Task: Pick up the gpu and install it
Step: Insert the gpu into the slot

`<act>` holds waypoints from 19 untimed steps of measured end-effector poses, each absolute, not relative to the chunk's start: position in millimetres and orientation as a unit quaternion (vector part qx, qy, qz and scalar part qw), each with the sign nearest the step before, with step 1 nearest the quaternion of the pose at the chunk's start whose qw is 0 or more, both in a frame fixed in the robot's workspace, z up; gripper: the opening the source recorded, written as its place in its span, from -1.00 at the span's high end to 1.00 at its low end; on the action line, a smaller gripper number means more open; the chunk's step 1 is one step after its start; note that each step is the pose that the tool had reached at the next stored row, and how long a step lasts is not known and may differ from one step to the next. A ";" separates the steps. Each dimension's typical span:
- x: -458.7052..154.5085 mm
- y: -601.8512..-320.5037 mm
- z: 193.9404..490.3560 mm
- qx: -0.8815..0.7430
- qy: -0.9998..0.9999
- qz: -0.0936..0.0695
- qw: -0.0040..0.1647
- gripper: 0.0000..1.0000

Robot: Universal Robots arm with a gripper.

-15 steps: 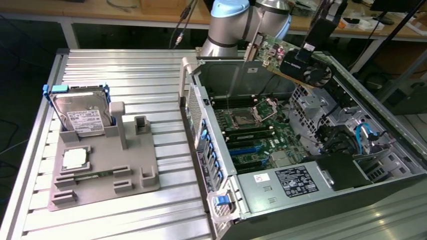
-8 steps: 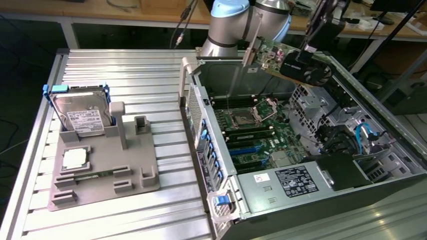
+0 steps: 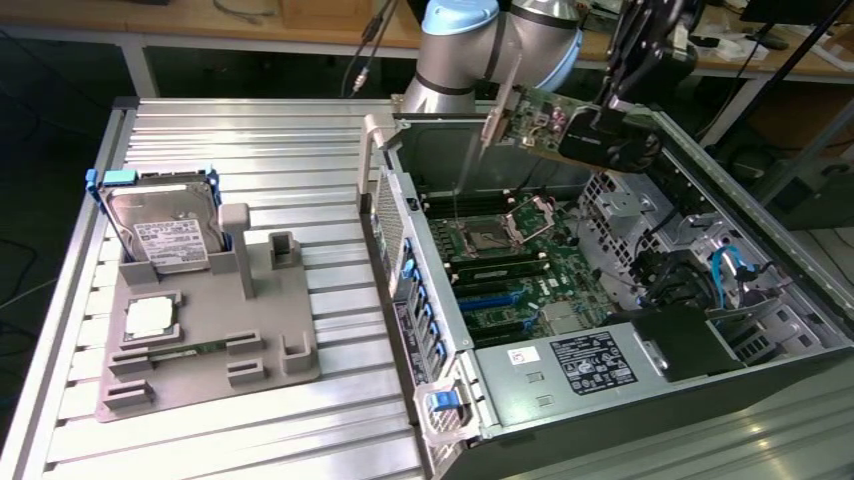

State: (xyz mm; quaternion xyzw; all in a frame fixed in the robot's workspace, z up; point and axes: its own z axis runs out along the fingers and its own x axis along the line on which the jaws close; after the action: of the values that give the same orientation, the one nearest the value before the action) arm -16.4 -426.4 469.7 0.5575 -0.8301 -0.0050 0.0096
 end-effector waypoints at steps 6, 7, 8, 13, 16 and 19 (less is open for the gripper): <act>-16.4 -426.4 464.8 0.601 -0.799 -0.004 0.010 0.46; -16.4 -426.4 464.1 0.609 -0.793 -0.004 0.010 0.46; -16.4 -426.4 463.3 0.616 -0.788 -0.004 0.010 0.46; -16.4 -426.4 458.8 0.651 -0.759 -0.004 0.010 0.46; -16.4 -426.4 454.5 0.666 -0.746 -0.004 0.010 0.46; -16.3 -426.4 444.4 0.697 -0.717 -0.002 0.011 0.46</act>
State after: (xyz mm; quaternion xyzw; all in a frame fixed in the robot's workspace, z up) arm -16.3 -426.4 444.4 0.6968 -0.7171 -0.0024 0.0111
